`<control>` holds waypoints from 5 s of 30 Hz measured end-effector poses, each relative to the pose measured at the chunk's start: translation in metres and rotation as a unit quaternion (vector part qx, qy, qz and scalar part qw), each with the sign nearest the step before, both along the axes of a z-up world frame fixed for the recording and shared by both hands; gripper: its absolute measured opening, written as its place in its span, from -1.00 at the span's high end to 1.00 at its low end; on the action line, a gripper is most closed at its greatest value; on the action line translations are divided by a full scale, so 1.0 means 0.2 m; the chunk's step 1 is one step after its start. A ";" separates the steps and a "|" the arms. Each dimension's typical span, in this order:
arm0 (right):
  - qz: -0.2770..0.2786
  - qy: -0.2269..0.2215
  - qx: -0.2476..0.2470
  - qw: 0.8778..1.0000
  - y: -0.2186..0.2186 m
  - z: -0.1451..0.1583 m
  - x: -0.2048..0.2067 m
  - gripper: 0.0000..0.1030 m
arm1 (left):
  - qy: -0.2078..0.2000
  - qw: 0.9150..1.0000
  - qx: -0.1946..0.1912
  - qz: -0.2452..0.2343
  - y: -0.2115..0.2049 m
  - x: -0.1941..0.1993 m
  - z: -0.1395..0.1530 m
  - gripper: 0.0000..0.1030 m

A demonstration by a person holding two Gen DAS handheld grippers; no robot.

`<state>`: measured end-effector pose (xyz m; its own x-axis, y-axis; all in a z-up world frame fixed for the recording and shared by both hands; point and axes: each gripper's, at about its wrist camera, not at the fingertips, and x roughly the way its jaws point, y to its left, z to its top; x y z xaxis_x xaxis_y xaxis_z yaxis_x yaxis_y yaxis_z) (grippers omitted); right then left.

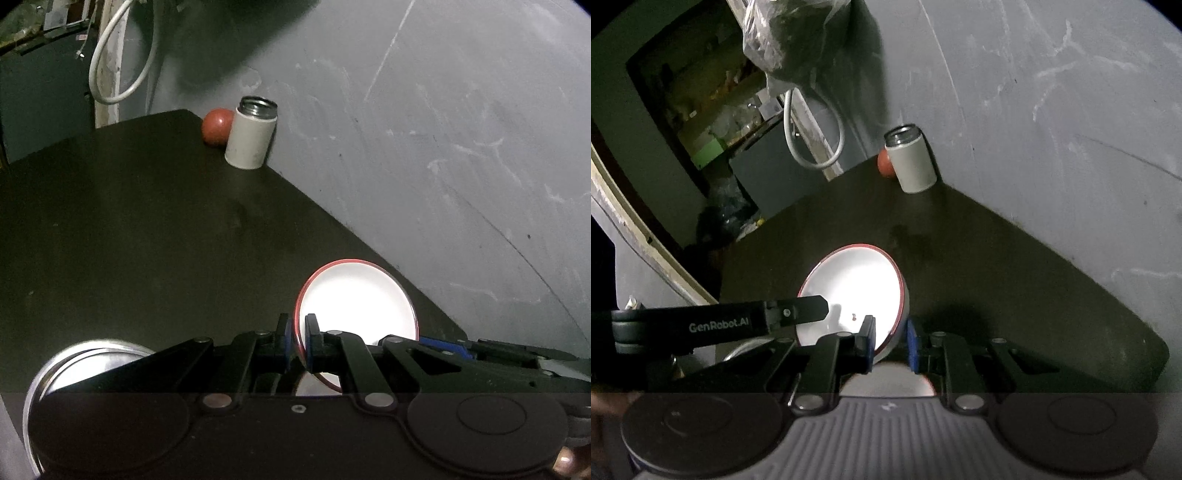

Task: Organize plates and bowls
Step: 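Lift the second white bowl with the left gripper toward the steel bowl, then lower the held white bowl into the white bowl inside the steel bowl, then open the left gripper to release the white bowl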

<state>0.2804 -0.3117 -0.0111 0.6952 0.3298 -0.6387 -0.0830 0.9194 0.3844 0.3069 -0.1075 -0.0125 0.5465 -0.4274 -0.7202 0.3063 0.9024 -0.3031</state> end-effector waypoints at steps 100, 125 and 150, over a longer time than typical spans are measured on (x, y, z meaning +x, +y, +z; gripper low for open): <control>0.045 0.075 -0.021 0.996 -0.04 -0.09 -0.10 0.42 | 0.070 0.997 0.040 0.006 -0.03 -0.20 -0.06 0.55; 0.029 0.047 -0.024 0.998 -0.13 0.01 -0.13 -0.95 | 0.039 0.996 0.004 0.081 0.12 -0.20 0.10 -0.98; 0.025 0.055 -0.123 0.991 -0.19 -0.02 -0.18 -1.00 | 0.018 0.992 0.120 0.032 0.03 -0.17 0.17 -0.99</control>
<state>0.2452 -0.3492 -0.0161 0.6035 0.1879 -0.7749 -0.1015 0.9820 0.1590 0.2730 -0.1021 0.0209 0.5391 -0.2069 -0.8164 0.2393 0.9670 -0.0871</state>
